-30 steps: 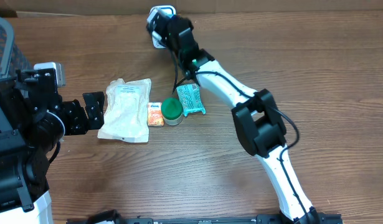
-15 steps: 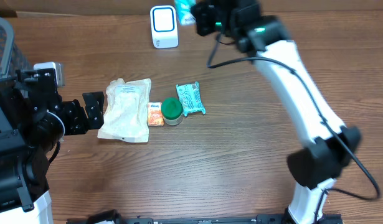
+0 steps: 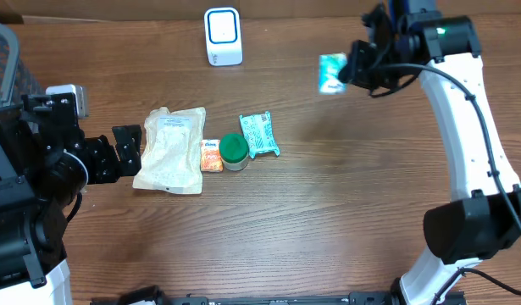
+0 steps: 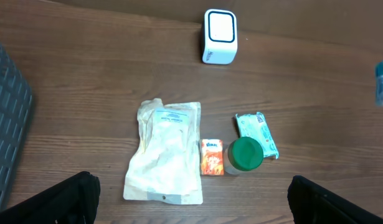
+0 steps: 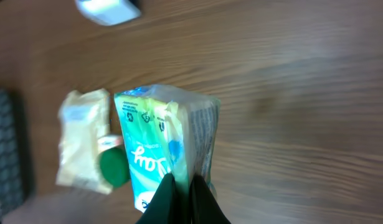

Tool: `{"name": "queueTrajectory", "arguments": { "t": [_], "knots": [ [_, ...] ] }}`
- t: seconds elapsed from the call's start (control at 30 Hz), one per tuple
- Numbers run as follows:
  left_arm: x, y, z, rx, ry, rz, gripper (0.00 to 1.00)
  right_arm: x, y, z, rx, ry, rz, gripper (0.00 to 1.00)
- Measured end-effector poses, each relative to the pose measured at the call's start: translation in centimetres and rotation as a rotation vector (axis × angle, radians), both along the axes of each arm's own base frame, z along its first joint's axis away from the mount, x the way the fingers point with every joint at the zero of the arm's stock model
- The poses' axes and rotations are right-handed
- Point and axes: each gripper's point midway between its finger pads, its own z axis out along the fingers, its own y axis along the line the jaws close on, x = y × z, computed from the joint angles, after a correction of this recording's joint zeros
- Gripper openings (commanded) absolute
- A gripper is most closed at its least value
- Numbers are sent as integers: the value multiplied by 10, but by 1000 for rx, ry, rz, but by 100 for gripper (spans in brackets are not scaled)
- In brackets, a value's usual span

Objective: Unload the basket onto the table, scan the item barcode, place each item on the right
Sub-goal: 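Set the green Kleenex pack down on the table at right, then open the right gripper and reach toward the green wrapped pack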

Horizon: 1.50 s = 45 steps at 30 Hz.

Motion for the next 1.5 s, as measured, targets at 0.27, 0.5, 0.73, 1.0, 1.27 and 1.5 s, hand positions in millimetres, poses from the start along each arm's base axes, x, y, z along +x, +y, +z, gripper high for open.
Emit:
{"name": "queueTrajectory", "arguments": {
  "t": [0.27, 0.5, 0.73, 1.0, 1.27, 1.5],
  "knots": [
    [0, 0, 0, 0, 1, 0, 100, -7, -46, -91, -38, 137, -111, 4],
    [0, 0, 0, 0, 0, 0, 100, -19, -82, -143, -37, 190, -198, 4],
    [0, 0, 0, 0, 1, 0, 100, -32, -102, -160, -49, 237, -253, 65],
    [0, 0, 0, 0, 1, 0, 100, -37, -93, -141, -7, 275, -215, 72],
    [0, 0, 0, 0, 1, 0, 100, -19, -28, -92, 155, 181, -51, 71],
    [0, 0, 0, 0, 1, 0, 100, -40, 40, -105, 123, 250, 5, 69]
  ]
}}
